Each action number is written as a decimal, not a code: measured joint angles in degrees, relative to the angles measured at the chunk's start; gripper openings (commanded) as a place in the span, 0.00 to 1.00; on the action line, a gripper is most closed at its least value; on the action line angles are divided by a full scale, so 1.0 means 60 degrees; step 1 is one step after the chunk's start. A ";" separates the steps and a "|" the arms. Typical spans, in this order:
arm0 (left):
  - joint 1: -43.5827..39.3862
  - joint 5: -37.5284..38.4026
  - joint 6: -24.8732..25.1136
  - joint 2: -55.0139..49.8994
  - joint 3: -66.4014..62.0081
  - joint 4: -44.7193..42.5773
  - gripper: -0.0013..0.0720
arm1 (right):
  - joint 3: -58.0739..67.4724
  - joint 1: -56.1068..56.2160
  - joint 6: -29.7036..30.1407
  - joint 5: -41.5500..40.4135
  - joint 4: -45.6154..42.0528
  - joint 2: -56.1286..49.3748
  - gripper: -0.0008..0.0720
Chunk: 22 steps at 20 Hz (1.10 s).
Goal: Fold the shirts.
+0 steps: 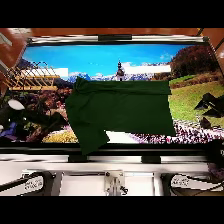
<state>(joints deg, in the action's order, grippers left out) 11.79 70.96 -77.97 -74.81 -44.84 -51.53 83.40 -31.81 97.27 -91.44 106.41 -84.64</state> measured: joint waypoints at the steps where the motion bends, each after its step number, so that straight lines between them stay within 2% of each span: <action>1: 0.0011 -0.0233 0.0153 0.0113 0.0382 0.0175 0.72 | -0.0124 -0.0051 0.0022 0.0007 0.0171 0.0069 0.76; 7: -0.0386 -0.1268 0.0743 0.0262 0.1330 0.0882 0.71 | -0.0382 -0.0175 0.0080 0.0073 0.0565 0.0226 0.76; 8: -0.0514 -0.1402 0.0783 0.0186 0.1377 0.0929 0.70 | -0.0390 -0.0178 0.0080 0.0076 0.0586 0.0233 0.76; 10: -0.0798 -0.1687 0.0820 0.0025 0.1428 0.1224 0.62 | -0.0404 -0.0178 0.0084 0.0062 0.0637 0.0244 0.76; 11: -0.0958 -0.1872 0.0823 -0.0055 0.1443 0.1370 0.61 | -0.0412 -0.0178 0.0084 0.0055 0.0645 0.0248 0.77; 12: -0.1140 -0.2116 0.0827 -0.0131 0.1453 0.1610 0.61 | -0.0412 -0.0178 0.0084 0.0044 0.0645 0.0248 0.81; 13: -0.1319 -0.2324 0.0816 -0.0193 0.1453 0.1759 0.47 | -0.0423 -0.0182 0.0084 0.0025 0.0641 0.0248 0.81; 14: -0.1497 -0.2586 0.0790 -0.0266 0.1468 0.1829 0.23 | -0.0463 -0.0178 0.0084 -0.0007 0.0637 0.0248 0.81; 15: -0.1614 -0.2779 0.0776 -0.0328 0.1483 0.1832 0.06 | -0.0572 -0.0178 0.0091 -0.0015 0.0619 0.0251 0.81; 19: -0.1778 -0.2973 0.0790 -0.0404 0.1417 0.1923 0.07 | -0.1916 -0.0182 0.0280 -0.0062 0.0557 0.0248 0.81; 22: -0.1679 -0.2827 0.1104 -0.0346 0.1275 0.1934 0.07 | -0.3315 -0.0178 0.0484 0.0466 0.0718 0.0248 0.81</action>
<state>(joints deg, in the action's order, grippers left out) 1.72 54.00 -71.35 -76.88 -37.19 -39.92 63.51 -32.88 100.18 -88.64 110.72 -83.15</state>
